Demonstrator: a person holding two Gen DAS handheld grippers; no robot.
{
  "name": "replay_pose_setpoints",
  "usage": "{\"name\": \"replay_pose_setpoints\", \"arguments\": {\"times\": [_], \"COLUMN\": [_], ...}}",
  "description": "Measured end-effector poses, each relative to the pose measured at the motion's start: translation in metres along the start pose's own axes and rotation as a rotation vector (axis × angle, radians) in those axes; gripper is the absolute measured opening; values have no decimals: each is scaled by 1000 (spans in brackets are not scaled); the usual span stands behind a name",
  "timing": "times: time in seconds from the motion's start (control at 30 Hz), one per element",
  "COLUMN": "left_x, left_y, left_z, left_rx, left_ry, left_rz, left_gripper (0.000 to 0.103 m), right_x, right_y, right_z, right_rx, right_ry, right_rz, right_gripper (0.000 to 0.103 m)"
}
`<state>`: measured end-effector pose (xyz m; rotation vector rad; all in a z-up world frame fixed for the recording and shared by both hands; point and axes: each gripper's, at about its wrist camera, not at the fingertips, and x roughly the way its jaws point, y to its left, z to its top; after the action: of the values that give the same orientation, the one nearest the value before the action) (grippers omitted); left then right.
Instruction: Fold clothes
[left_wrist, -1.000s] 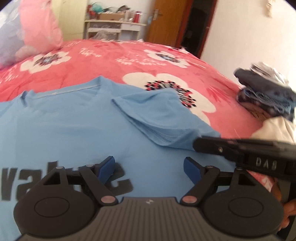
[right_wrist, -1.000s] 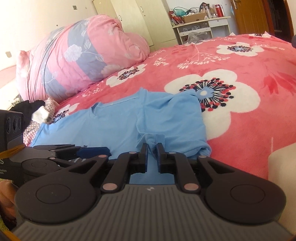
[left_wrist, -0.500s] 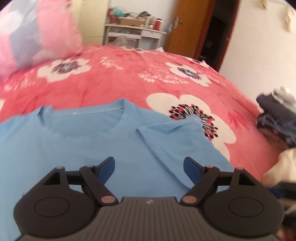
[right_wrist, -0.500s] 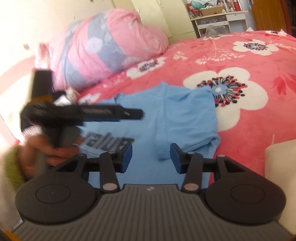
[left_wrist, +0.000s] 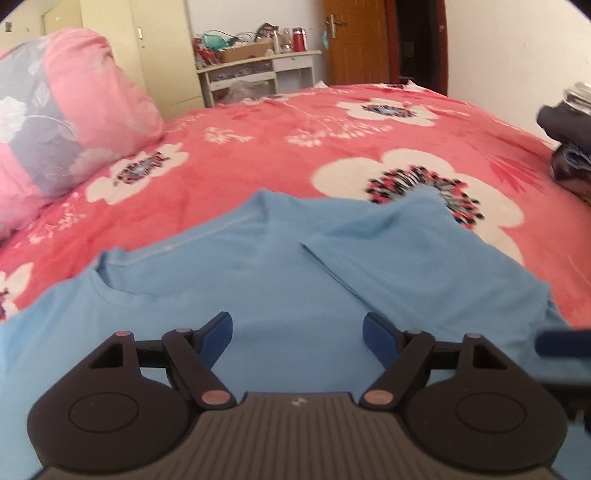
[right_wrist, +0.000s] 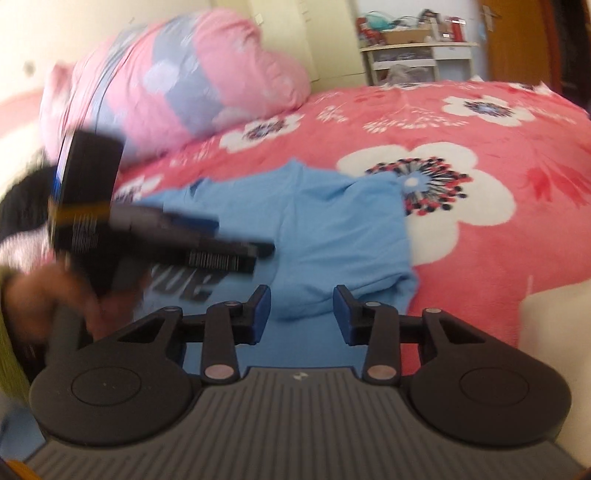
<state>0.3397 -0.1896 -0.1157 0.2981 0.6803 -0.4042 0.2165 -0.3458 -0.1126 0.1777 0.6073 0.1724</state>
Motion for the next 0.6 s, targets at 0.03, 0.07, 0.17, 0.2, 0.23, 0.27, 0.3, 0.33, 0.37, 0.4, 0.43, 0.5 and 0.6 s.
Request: {"name": "replay_pose_setpoints", "arguments": {"times": [0.03,0.07,0.17,0.2,0.23,0.27,0.3,0.33,0.37,0.4,0.43,0.5,0.6], "left_x": [-1,-2,1,4,6,9,12,15,17,19,21,27,32], "left_y": [2,3,5,5,6,6,6,5,4,2,1,-5,-11], "left_z": [3,6,10,10,9,9,8,9,10,11,12,13,12], "left_rx": [2,1,-39,-67,-93,-118,-138,-147,-151,-155,-151,-123,-94], "left_ry": [-5,-7,14,28,37,43,46,41,32,22,14,4,-8], "left_rz": [0,-6,-40,-59,-78,-98,-112,-122,-132,-141,-145,-130,-112], "left_gripper": [79,79,79,77,75,73,71,68,67,66,65,61,58], "right_x": [-1,-3,-13,-17,-22,-25,-26,-26,-26,-24,-20,-9,8], "right_y": [4,6,13,14,15,16,17,20,22,26,34,53,69], "right_z": [0,0,3,4,5,6,7,7,7,6,3,-7,-18], "right_rx": [-25,-49,-123,-150,-175,-199,-227,-259,-290,-336,-403,-575,-746], "right_ry": [2,-5,-36,-47,-60,-70,-72,-68,-63,-52,-33,4,49], "right_rz": [-7,-20,-76,-102,-130,-153,-163,-168,-172,-177,-184,-222,-276], "right_gripper": [36,36,37,38,38,38,38,38,38,38,38,38,38]}}
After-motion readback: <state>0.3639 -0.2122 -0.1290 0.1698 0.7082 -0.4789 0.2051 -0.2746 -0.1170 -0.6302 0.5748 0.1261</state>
